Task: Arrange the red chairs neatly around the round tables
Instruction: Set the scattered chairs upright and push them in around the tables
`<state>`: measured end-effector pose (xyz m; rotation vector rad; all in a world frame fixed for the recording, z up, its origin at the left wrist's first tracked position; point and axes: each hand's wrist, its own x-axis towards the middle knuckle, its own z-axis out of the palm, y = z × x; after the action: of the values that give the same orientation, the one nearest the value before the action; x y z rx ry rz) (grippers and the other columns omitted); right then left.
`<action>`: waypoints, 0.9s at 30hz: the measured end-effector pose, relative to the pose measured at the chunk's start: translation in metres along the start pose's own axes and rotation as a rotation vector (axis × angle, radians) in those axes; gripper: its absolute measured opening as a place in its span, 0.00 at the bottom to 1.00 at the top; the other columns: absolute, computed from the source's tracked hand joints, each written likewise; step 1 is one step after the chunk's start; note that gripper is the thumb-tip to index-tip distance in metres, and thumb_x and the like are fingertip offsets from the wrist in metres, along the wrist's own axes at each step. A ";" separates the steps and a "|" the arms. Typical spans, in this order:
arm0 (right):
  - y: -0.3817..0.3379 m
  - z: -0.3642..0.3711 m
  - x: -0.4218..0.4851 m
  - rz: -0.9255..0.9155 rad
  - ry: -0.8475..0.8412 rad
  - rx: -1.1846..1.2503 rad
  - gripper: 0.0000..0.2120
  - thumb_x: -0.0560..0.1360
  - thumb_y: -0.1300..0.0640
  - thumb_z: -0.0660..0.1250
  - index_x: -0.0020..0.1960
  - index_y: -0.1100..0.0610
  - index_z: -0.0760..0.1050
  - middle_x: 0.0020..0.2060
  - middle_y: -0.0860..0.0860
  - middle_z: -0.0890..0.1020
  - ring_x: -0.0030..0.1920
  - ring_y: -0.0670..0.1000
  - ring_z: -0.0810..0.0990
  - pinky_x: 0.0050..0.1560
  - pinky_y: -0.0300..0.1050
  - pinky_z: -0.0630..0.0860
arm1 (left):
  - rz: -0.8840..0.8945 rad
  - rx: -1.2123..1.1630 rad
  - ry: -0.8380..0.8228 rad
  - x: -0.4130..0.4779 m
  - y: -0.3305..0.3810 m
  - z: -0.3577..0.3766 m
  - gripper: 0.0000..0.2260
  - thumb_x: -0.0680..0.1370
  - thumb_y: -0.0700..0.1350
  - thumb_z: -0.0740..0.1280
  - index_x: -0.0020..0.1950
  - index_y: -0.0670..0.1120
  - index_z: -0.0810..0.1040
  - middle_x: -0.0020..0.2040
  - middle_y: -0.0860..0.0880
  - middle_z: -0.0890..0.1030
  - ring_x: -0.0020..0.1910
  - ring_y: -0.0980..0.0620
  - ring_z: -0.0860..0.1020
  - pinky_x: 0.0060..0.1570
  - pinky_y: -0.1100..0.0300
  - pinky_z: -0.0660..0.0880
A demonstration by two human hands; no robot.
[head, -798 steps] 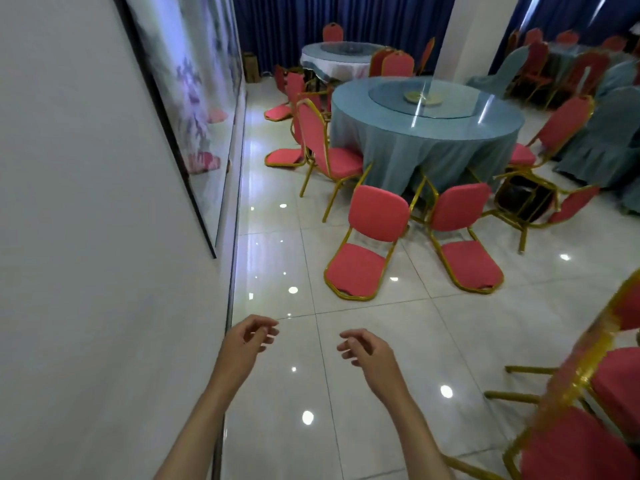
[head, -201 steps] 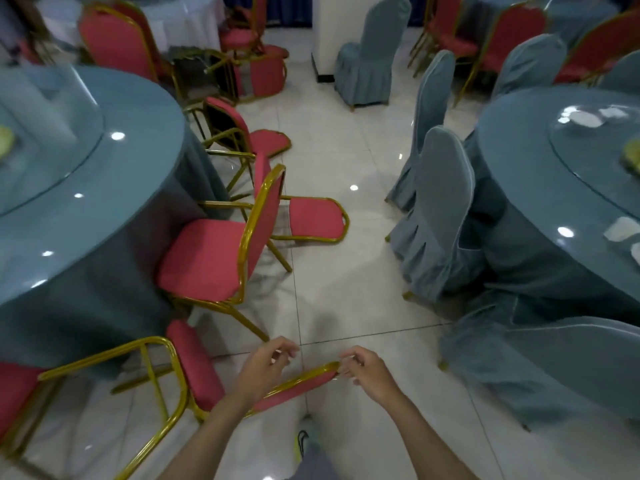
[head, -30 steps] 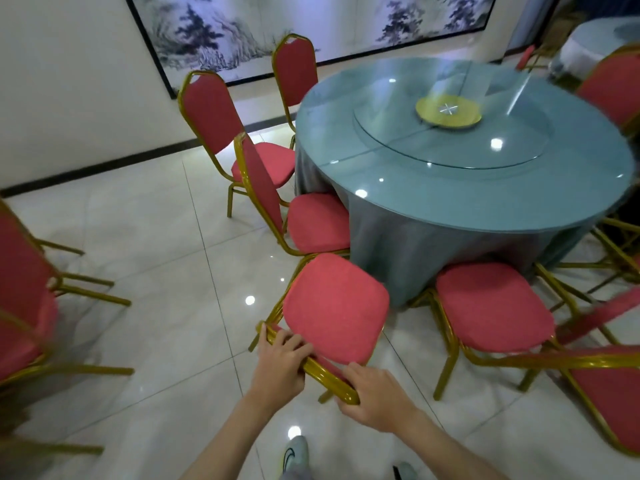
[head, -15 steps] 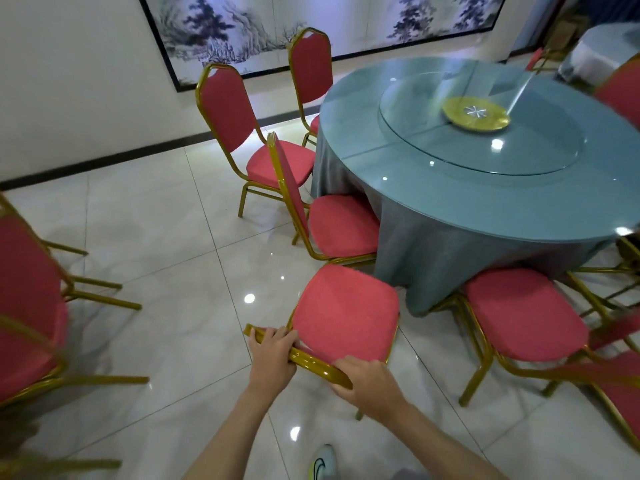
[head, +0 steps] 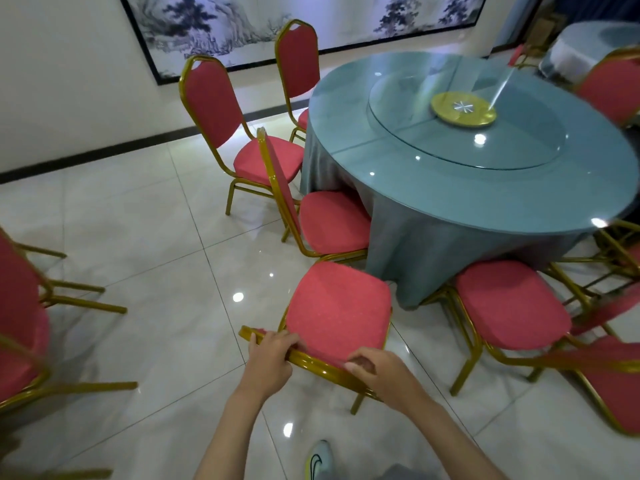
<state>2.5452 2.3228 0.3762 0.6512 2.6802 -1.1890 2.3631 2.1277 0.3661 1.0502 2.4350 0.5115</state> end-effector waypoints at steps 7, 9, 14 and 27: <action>0.037 -0.049 -0.045 0.153 0.330 0.206 0.08 0.82 0.53 0.67 0.47 0.41 0.79 0.38 0.39 0.84 0.43 0.39 0.83 0.43 0.32 0.77 | 0.135 -0.147 0.120 0.005 0.068 0.004 0.17 0.75 0.33 0.64 0.53 0.54 0.81 0.48 0.58 0.80 0.50 0.56 0.77 0.53 0.54 0.78; 0.054 -0.066 -0.064 0.190 0.409 0.254 0.09 0.82 0.54 0.67 0.47 0.41 0.79 0.37 0.40 0.84 0.42 0.40 0.84 0.44 0.36 0.80 | 0.216 -0.123 0.134 0.011 0.105 0.011 0.14 0.78 0.34 0.65 0.54 0.52 0.82 0.49 0.57 0.80 0.50 0.56 0.77 0.53 0.56 0.77; 0.115 -0.118 -0.126 0.251 0.523 0.324 0.07 0.82 0.54 0.67 0.49 0.46 0.82 0.39 0.40 0.85 0.42 0.42 0.84 0.47 0.44 0.82 | 0.376 -0.033 0.103 0.029 0.213 0.048 0.11 0.79 0.38 0.67 0.53 0.54 0.81 0.49 0.59 0.79 0.51 0.58 0.74 0.54 0.58 0.75; 0.302 -0.264 -0.339 0.424 0.934 0.499 0.07 0.83 0.55 0.66 0.49 0.49 0.82 0.38 0.43 0.86 0.40 0.43 0.85 0.46 0.51 0.83 | 0.684 -0.185 -0.061 0.034 0.516 0.213 0.13 0.77 0.34 0.67 0.51 0.52 0.82 0.48 0.59 0.81 0.51 0.62 0.78 0.53 0.61 0.75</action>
<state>2.9949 2.5837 0.4518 2.1831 2.5449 -1.7147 2.7569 2.5187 0.4328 1.7744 1.8813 0.8778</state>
